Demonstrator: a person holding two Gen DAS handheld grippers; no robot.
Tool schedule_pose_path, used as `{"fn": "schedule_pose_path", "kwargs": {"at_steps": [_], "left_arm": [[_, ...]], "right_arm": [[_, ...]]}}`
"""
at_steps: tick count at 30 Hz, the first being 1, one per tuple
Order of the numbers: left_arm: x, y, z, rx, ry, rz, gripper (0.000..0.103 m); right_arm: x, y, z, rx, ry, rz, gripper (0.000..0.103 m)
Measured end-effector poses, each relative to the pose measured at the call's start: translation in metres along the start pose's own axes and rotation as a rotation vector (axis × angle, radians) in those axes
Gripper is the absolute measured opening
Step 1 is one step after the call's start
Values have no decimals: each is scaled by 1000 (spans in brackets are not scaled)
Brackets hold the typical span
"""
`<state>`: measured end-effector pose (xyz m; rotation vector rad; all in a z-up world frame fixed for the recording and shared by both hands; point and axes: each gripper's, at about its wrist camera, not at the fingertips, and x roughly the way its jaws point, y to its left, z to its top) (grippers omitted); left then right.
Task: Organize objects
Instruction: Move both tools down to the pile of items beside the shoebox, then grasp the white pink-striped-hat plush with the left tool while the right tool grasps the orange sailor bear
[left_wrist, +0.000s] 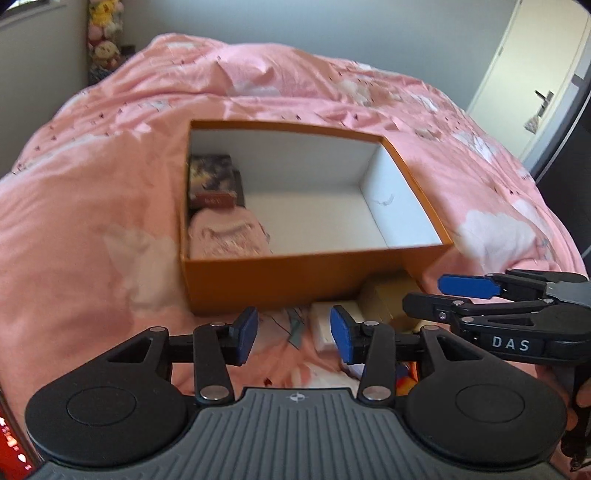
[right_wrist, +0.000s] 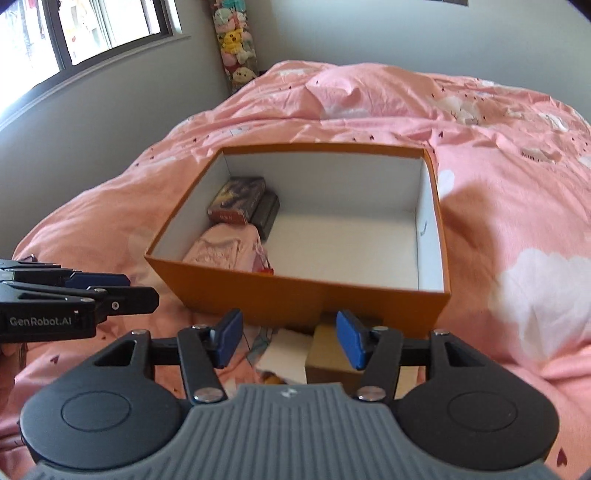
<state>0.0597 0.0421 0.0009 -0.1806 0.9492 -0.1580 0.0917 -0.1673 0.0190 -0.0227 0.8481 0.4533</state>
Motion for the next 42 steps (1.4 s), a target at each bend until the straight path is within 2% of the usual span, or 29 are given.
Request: {"fn": "schedule_pose_path", "kwargs": {"at_steps": [3, 5, 8, 11, 21, 28, 30, 35, 42], "left_arm": [[15, -6, -13, 25, 108, -40, 56], [25, -5, -22, 1, 165, -48, 58], [40, 0, -33, -71, 242, -60, 59], [51, 3, -43, -107, 286, -40, 69], [72, 22, -54, -276, 335, -108, 88], [91, 22, -57, -344, 374, -174, 88], [94, 21, -58, -358, 376, -188, 84], [85, 14, -55, -325, 352, -159, 75], [54, -3, -41, -132, 322, -70, 70]], "right_arm": [[3, -6, -18, 39, 80, 7, 52], [6, -9, -31, 59, 133, 19, 44], [10, -10, -47, 75, 189, 21, 42], [15, -9, -59, 68, 235, 17, 41], [35, -5, -68, 55, 334, 36, 40], [41, -3, -67, 41, 356, 32, 40], [42, -2, -66, 33, 360, 29, 41], [42, -2, -67, 27, 357, 24, 40], [32, 2, -65, -12, 318, 27, 40]]}}
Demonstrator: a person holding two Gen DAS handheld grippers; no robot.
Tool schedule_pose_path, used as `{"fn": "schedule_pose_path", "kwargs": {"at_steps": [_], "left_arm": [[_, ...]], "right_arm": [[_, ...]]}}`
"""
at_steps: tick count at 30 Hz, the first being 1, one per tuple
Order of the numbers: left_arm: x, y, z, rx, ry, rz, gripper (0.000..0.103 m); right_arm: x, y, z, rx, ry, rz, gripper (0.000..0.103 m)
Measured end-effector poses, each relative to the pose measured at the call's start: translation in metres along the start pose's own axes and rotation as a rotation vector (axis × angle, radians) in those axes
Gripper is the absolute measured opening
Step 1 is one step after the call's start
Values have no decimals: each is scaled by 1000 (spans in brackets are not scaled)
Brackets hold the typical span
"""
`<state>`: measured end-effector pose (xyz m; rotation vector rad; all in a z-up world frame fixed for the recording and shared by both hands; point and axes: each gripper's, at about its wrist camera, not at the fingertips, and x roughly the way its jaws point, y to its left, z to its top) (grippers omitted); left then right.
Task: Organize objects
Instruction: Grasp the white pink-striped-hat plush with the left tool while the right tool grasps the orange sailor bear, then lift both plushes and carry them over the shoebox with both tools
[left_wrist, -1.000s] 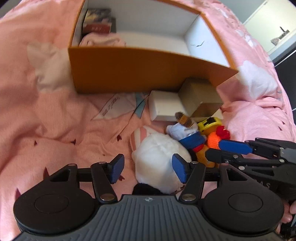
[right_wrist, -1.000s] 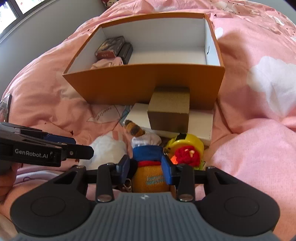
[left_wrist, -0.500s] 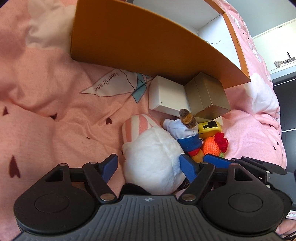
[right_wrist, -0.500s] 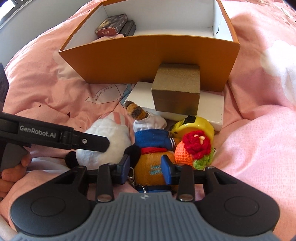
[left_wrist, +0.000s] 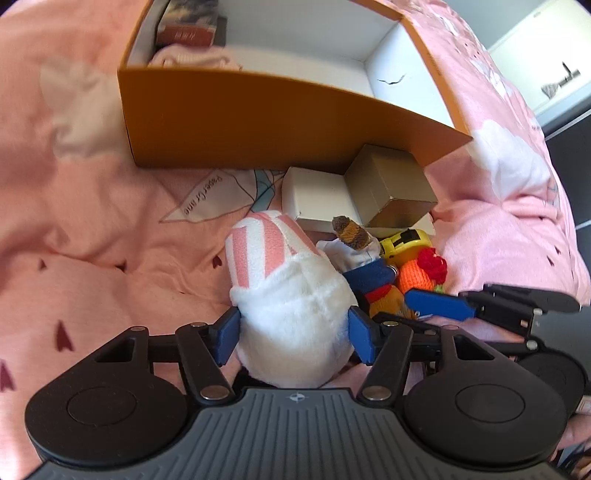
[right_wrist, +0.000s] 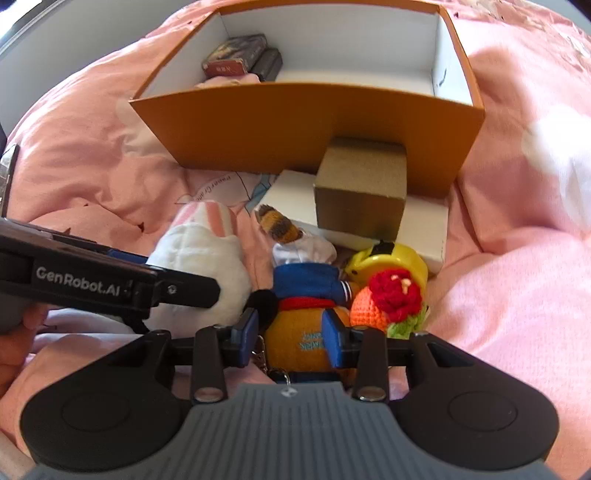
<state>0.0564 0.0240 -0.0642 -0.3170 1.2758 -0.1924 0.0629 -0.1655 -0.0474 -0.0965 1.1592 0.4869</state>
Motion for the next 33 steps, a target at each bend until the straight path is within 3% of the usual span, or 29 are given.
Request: {"fn": "schedule_pose_path", "kwargs": {"at_steps": [9, 15, 21, 24, 27, 29, 33], "left_arm": [[-33, -2, -4, 115, 4, 54, 67], [-16, 2, -8, 137, 4, 99, 67], [-5, 4, -12, 133, -55, 61, 64], [-7, 5, -11, 123, -61, -12, 67], [-3, 8, -11, 102, -46, -24, 67], [0, 12, -10, 73, -42, -27, 67], [-3, 17, -9, 40, -77, -25, 68]], "right_arm": [[-15, 23, 2, -117, -26, 28, 40], [7, 32, 1, -146, 65, 17, 40], [14, 42, -6, -188, 75, -71, 41], [12, 40, -9, -184, 70, -101, 41], [14, 40, -13, -205, 77, -179, 60], [20, 33, -14, -179, 106, -170, 65], [19, 36, -14, -194, 92, -170, 64]]}}
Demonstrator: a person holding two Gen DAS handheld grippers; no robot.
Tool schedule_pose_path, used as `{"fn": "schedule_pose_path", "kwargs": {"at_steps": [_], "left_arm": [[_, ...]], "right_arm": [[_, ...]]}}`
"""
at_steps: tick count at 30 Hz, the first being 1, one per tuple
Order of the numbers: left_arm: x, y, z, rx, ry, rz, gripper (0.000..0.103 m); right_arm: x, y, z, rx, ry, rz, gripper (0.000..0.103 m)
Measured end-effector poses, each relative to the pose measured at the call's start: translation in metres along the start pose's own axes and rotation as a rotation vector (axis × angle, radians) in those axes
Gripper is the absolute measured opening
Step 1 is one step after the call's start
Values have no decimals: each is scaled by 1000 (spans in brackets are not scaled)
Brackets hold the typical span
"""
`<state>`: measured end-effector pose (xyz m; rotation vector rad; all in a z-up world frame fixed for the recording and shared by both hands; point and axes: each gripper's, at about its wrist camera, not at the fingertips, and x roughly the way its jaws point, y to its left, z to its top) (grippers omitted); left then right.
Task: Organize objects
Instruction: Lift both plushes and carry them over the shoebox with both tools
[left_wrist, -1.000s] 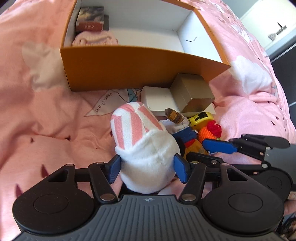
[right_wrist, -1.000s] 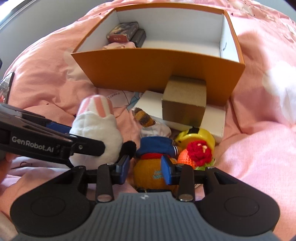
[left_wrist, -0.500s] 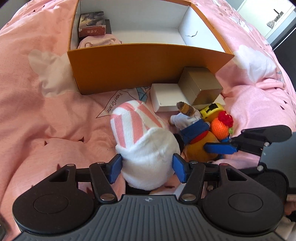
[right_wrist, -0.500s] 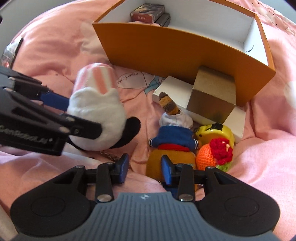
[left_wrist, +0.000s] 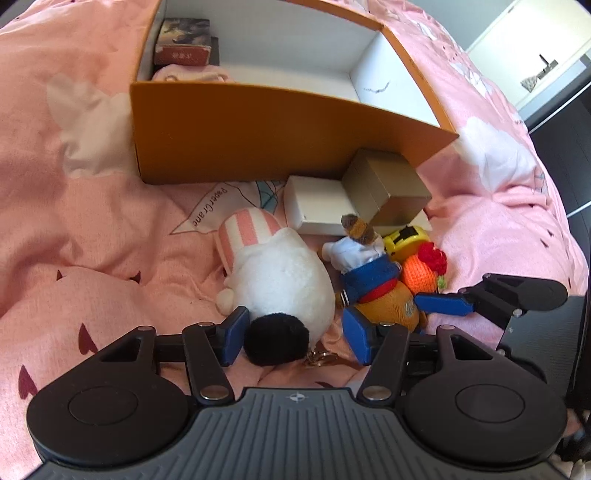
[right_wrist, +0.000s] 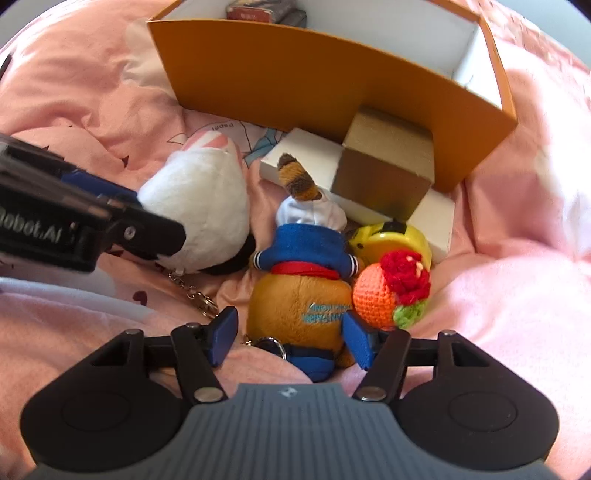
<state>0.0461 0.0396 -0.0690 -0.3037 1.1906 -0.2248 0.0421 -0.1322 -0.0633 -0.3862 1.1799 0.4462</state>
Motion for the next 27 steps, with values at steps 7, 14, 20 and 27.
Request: {"fn": "schedule_pose_path", "kwargs": {"at_steps": [7, 14, 20, 27], "left_arm": [[16, 17, 3, -77, 18, 13, 75], [33, 18, 8, -146, 27, -44, 74], [22, 8, 8, -102, 20, -24, 58], [-10, -3, 6, 31, 23, 87, 56]], "right_arm": [[9, 14, 6, -97, 7, -61, 66], [26, 6, 11, -73, 41, -51, 68], [10, -4, 10, -28, 6, -38, 52], [-23, -33, 13, 115, -48, 111, 47]]}}
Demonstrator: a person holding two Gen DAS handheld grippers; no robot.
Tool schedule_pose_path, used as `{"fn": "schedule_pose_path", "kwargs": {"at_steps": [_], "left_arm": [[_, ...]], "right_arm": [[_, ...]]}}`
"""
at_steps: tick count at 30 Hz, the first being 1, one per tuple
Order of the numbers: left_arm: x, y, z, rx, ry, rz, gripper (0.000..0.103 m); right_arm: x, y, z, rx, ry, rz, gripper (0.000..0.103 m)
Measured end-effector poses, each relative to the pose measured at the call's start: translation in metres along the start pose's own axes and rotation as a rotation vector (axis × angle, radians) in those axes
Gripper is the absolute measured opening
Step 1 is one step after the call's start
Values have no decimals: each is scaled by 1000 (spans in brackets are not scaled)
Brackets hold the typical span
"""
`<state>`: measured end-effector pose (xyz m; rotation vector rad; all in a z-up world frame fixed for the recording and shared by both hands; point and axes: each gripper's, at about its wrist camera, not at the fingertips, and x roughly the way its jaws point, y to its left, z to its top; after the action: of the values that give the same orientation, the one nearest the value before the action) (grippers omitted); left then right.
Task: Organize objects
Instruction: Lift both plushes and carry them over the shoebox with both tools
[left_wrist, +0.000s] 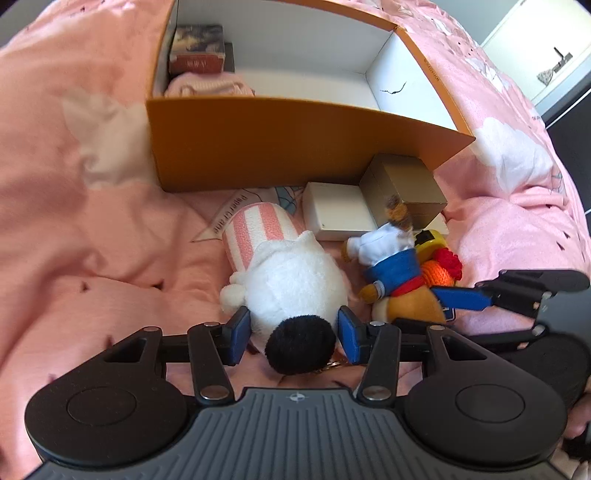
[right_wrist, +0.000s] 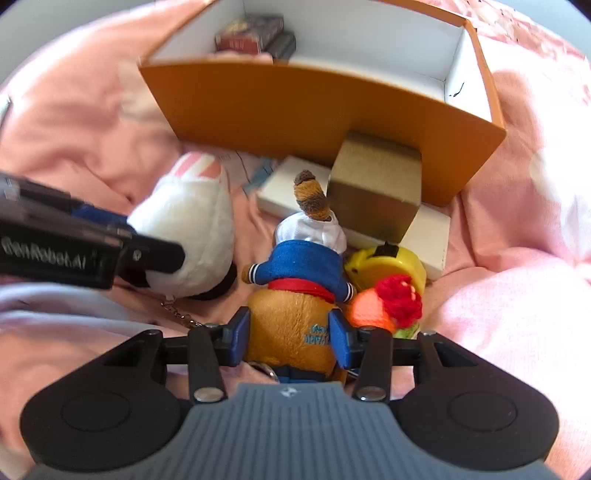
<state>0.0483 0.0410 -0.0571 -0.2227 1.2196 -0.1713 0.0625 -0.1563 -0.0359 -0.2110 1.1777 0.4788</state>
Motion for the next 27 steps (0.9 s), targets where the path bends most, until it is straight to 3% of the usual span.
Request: {"fn": "schedule_pose_path", "kwargs": {"at_steps": [8, 11, 17, 23, 27], "left_arm": [[-3, 9, 0, 28, 52, 19, 56], [7, 5, -1, 34, 36, 5, 56], [21, -8, -1, 88, 14, 15, 56], [20, -11, -5, 122, 2, 26, 56], [17, -12, -8, 141, 3, 35, 56]], "right_arm": [[-11, -31, 14, 254, -45, 322, 48], [1, -33, 17, 305, -26, 383, 51], [15, -29, 14, 332, 18, 341, 56], [-7, -14, 12, 235, -31, 172, 59], [-15, -11, 10, 198, -71, 186, 56]]}}
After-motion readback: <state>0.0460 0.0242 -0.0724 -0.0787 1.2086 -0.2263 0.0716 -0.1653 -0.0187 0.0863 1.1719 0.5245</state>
